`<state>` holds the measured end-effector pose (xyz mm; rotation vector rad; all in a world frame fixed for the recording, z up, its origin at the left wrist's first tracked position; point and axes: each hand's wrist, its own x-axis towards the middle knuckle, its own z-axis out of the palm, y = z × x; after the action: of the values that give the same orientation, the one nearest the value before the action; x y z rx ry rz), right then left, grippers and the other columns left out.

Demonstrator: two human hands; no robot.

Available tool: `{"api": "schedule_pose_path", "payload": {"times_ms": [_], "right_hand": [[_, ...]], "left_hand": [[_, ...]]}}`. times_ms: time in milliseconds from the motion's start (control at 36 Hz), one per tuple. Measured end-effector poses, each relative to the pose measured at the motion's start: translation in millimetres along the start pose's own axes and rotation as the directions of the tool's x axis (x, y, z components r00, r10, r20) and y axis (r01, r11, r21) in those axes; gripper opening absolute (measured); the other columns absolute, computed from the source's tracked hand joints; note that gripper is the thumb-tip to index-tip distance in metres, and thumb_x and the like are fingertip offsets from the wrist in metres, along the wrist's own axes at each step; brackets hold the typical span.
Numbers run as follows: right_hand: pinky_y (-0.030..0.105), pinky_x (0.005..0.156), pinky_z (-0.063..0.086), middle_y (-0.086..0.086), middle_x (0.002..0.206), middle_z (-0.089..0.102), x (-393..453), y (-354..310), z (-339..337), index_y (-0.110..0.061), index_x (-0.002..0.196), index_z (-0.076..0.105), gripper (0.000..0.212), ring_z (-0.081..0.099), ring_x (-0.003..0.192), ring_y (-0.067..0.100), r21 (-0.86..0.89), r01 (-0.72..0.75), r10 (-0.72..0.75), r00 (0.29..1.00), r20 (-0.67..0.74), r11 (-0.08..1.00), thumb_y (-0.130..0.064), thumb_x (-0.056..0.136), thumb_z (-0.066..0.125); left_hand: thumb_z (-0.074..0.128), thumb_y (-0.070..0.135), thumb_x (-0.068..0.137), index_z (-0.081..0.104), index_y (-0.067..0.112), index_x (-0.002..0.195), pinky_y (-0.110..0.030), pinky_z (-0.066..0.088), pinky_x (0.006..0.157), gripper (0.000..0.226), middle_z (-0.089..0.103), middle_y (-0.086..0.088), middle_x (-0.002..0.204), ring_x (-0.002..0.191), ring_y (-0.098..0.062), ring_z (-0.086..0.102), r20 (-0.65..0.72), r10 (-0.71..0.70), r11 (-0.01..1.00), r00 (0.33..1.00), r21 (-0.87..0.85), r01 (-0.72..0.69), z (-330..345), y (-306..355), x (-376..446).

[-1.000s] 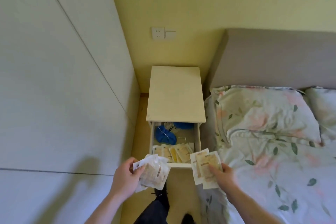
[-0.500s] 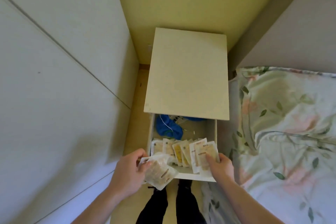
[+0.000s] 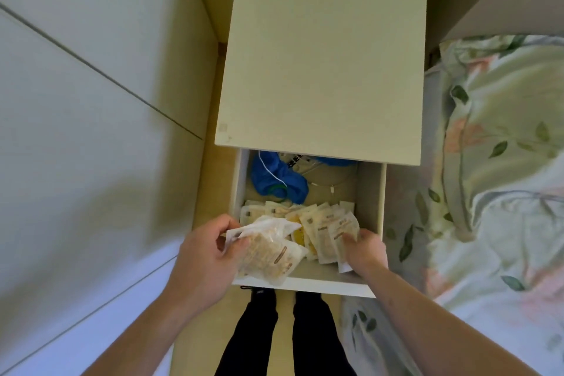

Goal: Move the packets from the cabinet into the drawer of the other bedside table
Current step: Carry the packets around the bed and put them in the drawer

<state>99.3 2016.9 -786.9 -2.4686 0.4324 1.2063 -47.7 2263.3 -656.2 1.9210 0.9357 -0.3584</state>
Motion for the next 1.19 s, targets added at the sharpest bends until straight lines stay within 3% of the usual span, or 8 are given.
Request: {"api": "schedule_pose_path", "payload": {"times_ms": [250,417,556,639,750,889,1028,1194], "right_hand": [[0.037,0.089,0.053,0.007,0.113,0.064,-3.9,-7.4,0.9,-0.016,0.121,0.063,0.026,0.059,0.098,0.025,-0.158,-0.008,0.007,1.000,-0.007,0.987,-0.017,0.099,0.051],[0.033,0.079,0.054,0.001,0.115,0.060,-5.2,-9.4,9.6,-0.021,0.122,0.067,0.028,0.060,0.089,0.020,-0.010,0.107,-0.107,0.991,-0.075,0.994,-0.028,0.099,0.051],[0.027,0.073,0.051,-0.001,0.107,0.069,0.2,-11.6,13.3,-0.022,0.113,0.069,0.024,0.061,0.089,0.019,0.024,0.138,-0.137,0.989,-0.053,0.990,-0.014,0.096,0.053],[0.031,0.083,0.054,0.000,0.121,0.062,3.0,-8.8,15.5,-0.024,0.115,0.066,0.030,0.059,0.096,0.019,-0.138,0.176,-0.176,0.984,0.011,0.975,-0.009,0.091,0.056],[0.035,0.098,0.052,0.001,0.141,0.043,0.1,-12.6,18.3,-0.024,0.138,0.052,0.056,0.050,0.122,0.023,-0.439,0.335,-0.326,0.940,0.099,0.834,-0.002,0.087,0.060],[0.043,0.108,0.048,-0.002,0.158,0.024,-0.4,-22.7,29.2,-0.033,0.156,0.027,0.086,0.033,0.143,0.027,-0.466,0.523,-0.460,0.852,0.251,0.714,-0.001,0.087,0.065],[0.046,0.102,0.053,0.004,0.149,0.036,10.7,-37.3,49.2,-0.026,0.154,0.026,0.082,0.051,0.131,0.028,-0.246,0.341,-0.317,0.939,0.135,0.907,-0.028,0.089,0.075],[0.041,0.092,0.055,0.008,0.135,0.051,27.4,-45.9,69.9,-0.022,0.143,0.043,0.067,0.060,0.117,0.028,-0.222,0.199,-0.188,0.980,0.068,0.954,-0.034,0.086,0.077]], "left_hand": [[0.067,0.027,0.095,0.059,0.038,0.077,-0.028,0.059,0.053,0.023,0.071,0.021,0.083,0.081,-0.004,0.070,0.006,-0.030,0.999,1.000,-0.025,0.031,1.1,6.8,-2.9],[0.068,0.027,0.094,0.061,0.034,0.076,-0.030,0.061,0.056,0.021,0.072,0.019,0.085,0.083,-0.008,0.070,-0.004,-0.074,0.997,0.997,-0.023,0.074,5.3,3.7,-0.4],[0.068,0.028,0.095,0.061,0.032,0.076,-0.027,0.059,0.053,0.020,0.073,0.016,0.085,0.083,-0.012,0.071,-0.008,-0.088,0.996,0.996,-0.020,0.087,6.1,0.7,0.0],[0.068,0.027,0.094,0.063,0.030,0.079,-0.031,0.060,0.054,0.016,0.073,0.016,0.083,0.080,-0.013,0.071,-0.016,-0.096,0.995,0.995,-0.017,0.096,4.5,0.2,-0.3],[0.068,0.026,0.094,0.065,0.030,0.081,-0.032,0.061,0.058,0.014,0.074,0.016,0.084,0.082,-0.015,0.072,-0.014,-0.113,0.993,0.993,-0.030,0.113,2.0,0.4,-2.0],[0.067,0.026,0.094,0.063,0.030,0.079,-0.026,0.060,0.058,0.016,0.073,0.016,0.086,0.082,-0.015,0.071,-0.026,-0.116,0.993,0.993,-0.017,0.116,-2.9,1.9,-3.5],[0.067,0.022,0.094,0.065,0.026,0.082,-0.020,0.057,0.054,0.013,0.074,0.018,0.082,0.082,-0.006,0.072,-0.031,-0.133,0.990,0.991,-0.049,0.132,-7.1,1.2,-2.8],[0.066,0.019,0.095,0.065,0.023,0.082,-0.020,0.055,0.054,0.014,0.074,0.019,0.081,0.080,0.000,0.070,-0.043,-0.135,0.989,0.990,-0.065,0.132,-6.1,-6.2,-2.2]]}}
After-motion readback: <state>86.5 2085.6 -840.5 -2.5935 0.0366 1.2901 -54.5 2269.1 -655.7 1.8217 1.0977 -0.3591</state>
